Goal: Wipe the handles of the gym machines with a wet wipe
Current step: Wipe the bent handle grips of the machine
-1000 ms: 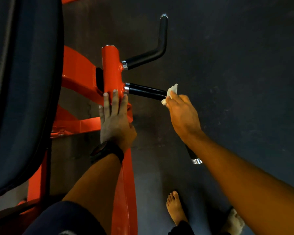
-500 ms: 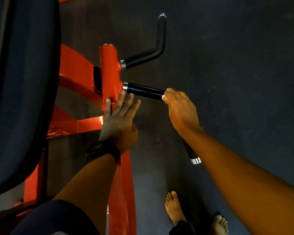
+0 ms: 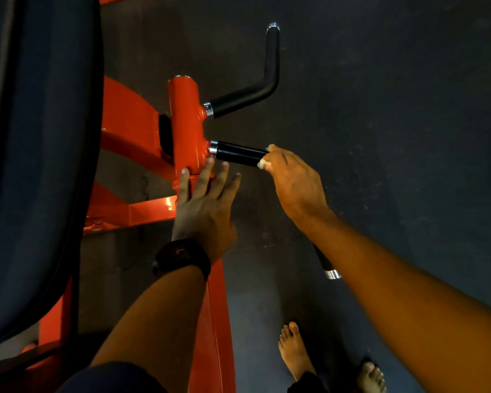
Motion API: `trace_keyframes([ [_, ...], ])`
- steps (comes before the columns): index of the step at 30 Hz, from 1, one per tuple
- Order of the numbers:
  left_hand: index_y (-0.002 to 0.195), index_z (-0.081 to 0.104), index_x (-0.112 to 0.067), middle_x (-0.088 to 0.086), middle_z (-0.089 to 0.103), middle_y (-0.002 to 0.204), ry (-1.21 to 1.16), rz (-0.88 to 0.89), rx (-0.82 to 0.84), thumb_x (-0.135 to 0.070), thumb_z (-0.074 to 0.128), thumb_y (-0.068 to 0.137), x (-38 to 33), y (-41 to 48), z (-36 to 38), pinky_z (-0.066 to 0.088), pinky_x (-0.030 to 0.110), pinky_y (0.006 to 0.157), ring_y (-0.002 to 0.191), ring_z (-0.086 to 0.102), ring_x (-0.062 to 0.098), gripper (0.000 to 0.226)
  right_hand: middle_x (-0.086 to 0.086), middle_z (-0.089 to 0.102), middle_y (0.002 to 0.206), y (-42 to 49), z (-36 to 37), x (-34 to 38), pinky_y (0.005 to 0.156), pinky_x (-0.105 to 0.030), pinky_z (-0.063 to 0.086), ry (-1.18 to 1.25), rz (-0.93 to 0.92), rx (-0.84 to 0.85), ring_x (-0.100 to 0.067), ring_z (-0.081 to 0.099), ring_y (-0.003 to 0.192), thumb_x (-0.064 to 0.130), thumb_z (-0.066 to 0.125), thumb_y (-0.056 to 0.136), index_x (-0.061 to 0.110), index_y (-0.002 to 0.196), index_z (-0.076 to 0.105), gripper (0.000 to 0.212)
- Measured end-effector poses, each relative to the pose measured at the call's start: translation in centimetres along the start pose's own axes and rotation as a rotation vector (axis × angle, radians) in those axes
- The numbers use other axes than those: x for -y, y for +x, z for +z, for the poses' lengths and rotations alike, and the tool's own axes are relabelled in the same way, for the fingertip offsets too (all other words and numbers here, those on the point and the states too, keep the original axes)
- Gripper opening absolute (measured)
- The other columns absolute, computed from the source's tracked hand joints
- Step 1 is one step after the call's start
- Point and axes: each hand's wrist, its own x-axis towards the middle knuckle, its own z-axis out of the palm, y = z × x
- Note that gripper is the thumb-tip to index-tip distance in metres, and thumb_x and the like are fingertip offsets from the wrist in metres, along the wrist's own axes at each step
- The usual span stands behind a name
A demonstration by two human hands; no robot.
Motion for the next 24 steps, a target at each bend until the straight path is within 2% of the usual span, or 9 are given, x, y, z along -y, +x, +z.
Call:
trace_keyframes([
  [2, 0.152, 0.040, -0.017, 0.007, 0.034, 0.161, -0.006, -0.002, -0.012, -0.024, 0.066, 0.075, 0.0, -0.1, 0.1, 0.001, 0.060, 0.121, 0.153, 0.013, 0.031, 0.081, -0.013, 0.070, 0.111, 0.4, 0.5, -0.3, 0.073, -0.039, 0.060, -0.012, 0.030, -0.064, -0.028, 0.068, 0.102, 0.011, 0.063, 0.089, 0.006, 0.102, 0.068, 0.014],
  [4, 0.152, 0.039, -0.016, 0.007, 0.033, 0.161, -0.027, -0.018, -0.021, -0.023, 0.069, 0.074, 0.1, 0.0, 0.1, 0.000, 0.057, 0.121, 0.154, 0.013, 0.028, 0.084, -0.009, 0.070, 0.093, 1.3, 0.5, 0.7, 0.059, -0.034, 0.052, -0.031, -0.001, -0.099, -0.027, 0.068, 0.085, 0.017, 0.058, 0.091, 0.008, 0.095, 0.066, 0.013],
  [6, 0.153, 0.037, -0.016, 0.005, 0.033, 0.161, -0.063, -0.039, -0.018, -0.021, 0.070, 0.073, 0.1, 0.0, 0.1, -0.002, 0.053, 0.122, 0.154, 0.011, 0.024, 0.087, -0.008, 0.066, 0.084, 2.6, 0.1, 2.2, 0.051, -0.031, 0.043, -0.006, -0.116, 0.012, -0.028, 0.065, 0.077, 0.016, 0.062, 0.089, 0.009, 0.090, 0.063, 0.006],
  [8, 0.153, 0.037, -0.016, 0.004, 0.032, 0.162, -0.094, -0.057, -0.018, -0.018, 0.068, 0.073, 0.2, 0.1, -0.1, -0.004, 0.051, 0.123, 0.154, 0.010, 0.022, 0.086, -0.008, 0.064, 0.085, 3.6, 0.2, 2.4, 0.054, -0.029, 0.036, -0.012, -0.203, 0.077, -0.029, 0.064, 0.078, 0.016, 0.065, 0.091, 0.010, 0.090, 0.062, 0.006],
  [13, 0.154, 0.036, -0.014, 0.005, 0.032, 0.162, -0.146, -0.043, -0.039, -0.015, 0.063, 0.077, 0.2, 0.1, 0.0, -0.002, 0.050, 0.123, 0.154, 0.013, 0.022, 0.082, -0.011, 0.069, 0.100, 2.9, -1.1, -0.1, 0.075, -0.045, 0.049, 0.106, 0.280, 0.083, -0.035, 0.064, 0.093, 0.031, 0.043, 0.105, 0.010, 0.106, 0.062, 0.028],
  [17, 0.152, 0.038, -0.012, 0.006, 0.033, 0.161, -0.139, -0.051, -0.044, -0.017, 0.059, 0.077, 0.3, 0.1, 0.1, -0.004, 0.048, 0.122, 0.154, 0.014, 0.022, 0.078, -0.012, 0.067, 0.101, 4.3, -0.8, 2.2, 0.072, -0.041, 0.046, 0.143, 0.091, 0.209, -0.033, 0.063, 0.093, 0.029, 0.041, 0.105, 0.009, 0.104, 0.065, 0.031],
  [19, 0.152, 0.039, -0.012, 0.006, 0.036, 0.160, -0.153, -0.046, -0.043, -0.019, 0.051, 0.077, 0.3, 0.1, 0.0, -0.004, 0.048, 0.122, 0.153, 0.016, 0.022, 0.076, -0.015, 0.067, 0.104, 5.0, -0.8, 0.9, 0.074, -0.041, 0.044, 0.142, 0.155, 0.252, -0.036, 0.062, 0.096, 0.032, 0.040, 0.105, 0.011, 0.107, 0.064, 0.032],
  [22, 0.151, 0.041, -0.012, 0.006, 0.038, 0.158, -0.182, -0.039, -0.067, -0.018, 0.049, 0.078, 0.2, 0.1, 0.0, -0.002, 0.049, 0.123, 0.153, 0.018, 0.022, 0.074, -0.015, 0.069, 0.106, 4.1, -1.3, -1.2, 0.083, -0.046, 0.050, 0.179, 0.396, 0.211, -0.035, 0.063, 0.099, 0.034, 0.040, 0.105, 0.014, 0.111, 0.064, 0.032],
  [24, 0.151, 0.041, -0.011, 0.006, 0.038, 0.158, -0.186, -0.035, -0.077, -0.013, 0.057, 0.078, 0.2, 0.0, 0.0, 0.000, 0.050, 0.123, 0.153, 0.017, 0.022, 0.075, -0.012, 0.070, 0.105, 2.8, -1.5, -0.8, 0.083, -0.047, 0.052, 0.232, 0.367, 0.152, -0.032, 0.065, 0.097, 0.032, 0.045, 0.104, 0.014, 0.113, 0.064, 0.028],
])
